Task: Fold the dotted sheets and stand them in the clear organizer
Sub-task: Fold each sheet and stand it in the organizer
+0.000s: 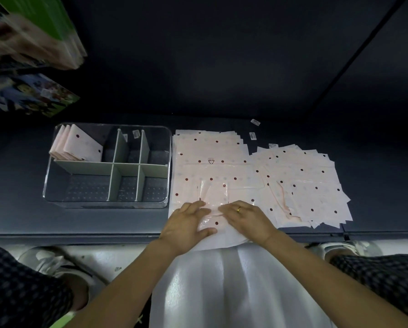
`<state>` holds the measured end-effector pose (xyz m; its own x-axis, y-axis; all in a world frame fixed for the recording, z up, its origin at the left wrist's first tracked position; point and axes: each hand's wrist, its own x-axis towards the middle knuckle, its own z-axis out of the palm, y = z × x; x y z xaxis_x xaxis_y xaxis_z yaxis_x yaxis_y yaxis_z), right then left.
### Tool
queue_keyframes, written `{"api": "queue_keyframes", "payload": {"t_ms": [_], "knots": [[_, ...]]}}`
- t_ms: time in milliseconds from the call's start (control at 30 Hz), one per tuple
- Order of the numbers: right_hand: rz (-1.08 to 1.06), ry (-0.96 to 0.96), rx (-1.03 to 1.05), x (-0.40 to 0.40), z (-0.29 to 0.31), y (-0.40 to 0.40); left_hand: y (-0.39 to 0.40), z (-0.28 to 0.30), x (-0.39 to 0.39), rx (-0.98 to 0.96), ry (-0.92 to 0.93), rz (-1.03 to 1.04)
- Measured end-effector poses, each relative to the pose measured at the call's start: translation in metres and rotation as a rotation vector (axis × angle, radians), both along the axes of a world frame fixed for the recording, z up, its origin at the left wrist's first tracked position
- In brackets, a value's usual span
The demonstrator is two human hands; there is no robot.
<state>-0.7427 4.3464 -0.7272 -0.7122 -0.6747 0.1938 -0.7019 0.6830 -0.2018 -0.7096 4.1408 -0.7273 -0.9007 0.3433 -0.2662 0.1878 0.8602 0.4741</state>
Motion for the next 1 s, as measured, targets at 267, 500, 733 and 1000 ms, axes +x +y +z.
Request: {"api": "queue_keyframes", "payload": {"t_ms": [267, 500, 733, 1000], "knots": [[-0.211, -0.228, -0.048, -0.018, 0.026, 0.001, -0.004, 0.017, -0.014, 0.238, 0.068, 0.165], [-0.362, -0.439, -0.59, -0.042, 0.103, -0.027, -0.031, 0.066, -0.033, 0.604, 0.05, 0.456], [-0.321, -0.524, -0.393, -0.057, 0.147, -0.081, -0.087, 0.092, -0.037, 0.663, 0.063, 0.511], [-0.275, -0.407, -0.281, -0.081, 0.154, -0.192, -0.176, 0.088, -0.037, 0.123, 0.461, 0.708]]}}
